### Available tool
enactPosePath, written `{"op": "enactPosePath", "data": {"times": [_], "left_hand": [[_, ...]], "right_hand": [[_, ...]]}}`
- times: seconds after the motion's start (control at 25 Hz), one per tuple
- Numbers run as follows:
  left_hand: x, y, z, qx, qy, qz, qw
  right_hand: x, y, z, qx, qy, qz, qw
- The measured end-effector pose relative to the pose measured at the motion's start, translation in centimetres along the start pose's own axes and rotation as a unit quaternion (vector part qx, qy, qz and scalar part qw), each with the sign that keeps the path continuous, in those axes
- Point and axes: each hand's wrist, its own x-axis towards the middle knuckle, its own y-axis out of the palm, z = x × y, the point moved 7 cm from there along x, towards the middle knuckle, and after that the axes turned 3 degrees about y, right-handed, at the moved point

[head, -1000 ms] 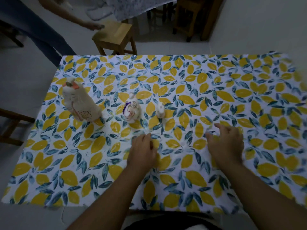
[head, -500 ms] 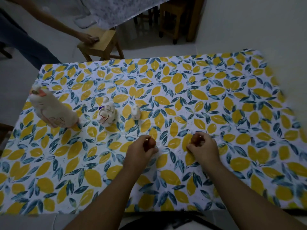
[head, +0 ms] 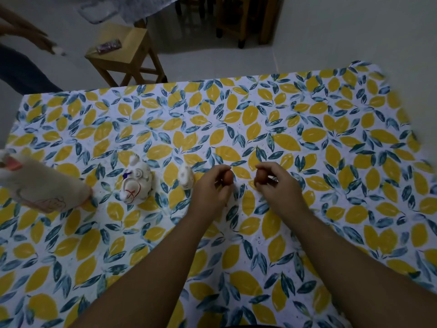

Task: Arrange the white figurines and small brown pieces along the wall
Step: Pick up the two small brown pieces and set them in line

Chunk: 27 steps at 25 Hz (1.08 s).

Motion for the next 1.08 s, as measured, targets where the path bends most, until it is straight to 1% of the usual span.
{"op": "enactPosePath", "data": {"times": [0.12, 0.24, 0.56, 0.72, 0.88, 0.96, 1.08], "left_hand": [[1.0, 0.2, 0.9, 0.006, 0.010, 0.000, 1.000], [1.0, 0.6, 1.8, 0.012, 0.018, 0.007, 1.000], [1.0, 0.7, 2.1, 0.031, 0.030, -0.005, 0.999], [0.9, 0.9, 2.1, 0.029, 0.012, 0.003, 0.999], [0.7, 0.8, 1.7, 0.030, -0.015, 0.020, 0.999], [0.2, 0.3, 0.7, 0.038, -0.014, 0.017, 0.999], [-1.5, -1.4, -1.4, 0.092, 0.025, -0.015, 0.995]], "right_hand": [[1.3, 0.6, -0.7, 0.004, 0.002, 0.019, 1.000], [1.5, 1.0, -1.5, -0.017, -0.003, 0.038, 0.999], [1.9, 1.0, -2.2, -0.066, -0.003, 0.042, 0.997], [2.0, 0.9, -1.9, -0.079, -0.014, 0.034, 0.996], [1.1, 0.7, -1.3, -0.078, -0.003, 0.035, 0.996], [0.4, 0.2, -0.2, -0.109, -0.031, 0.027, 0.993], [-1.3, -0.4, 2.7, -0.186, -0.126, -0.006, 0.974]]}}
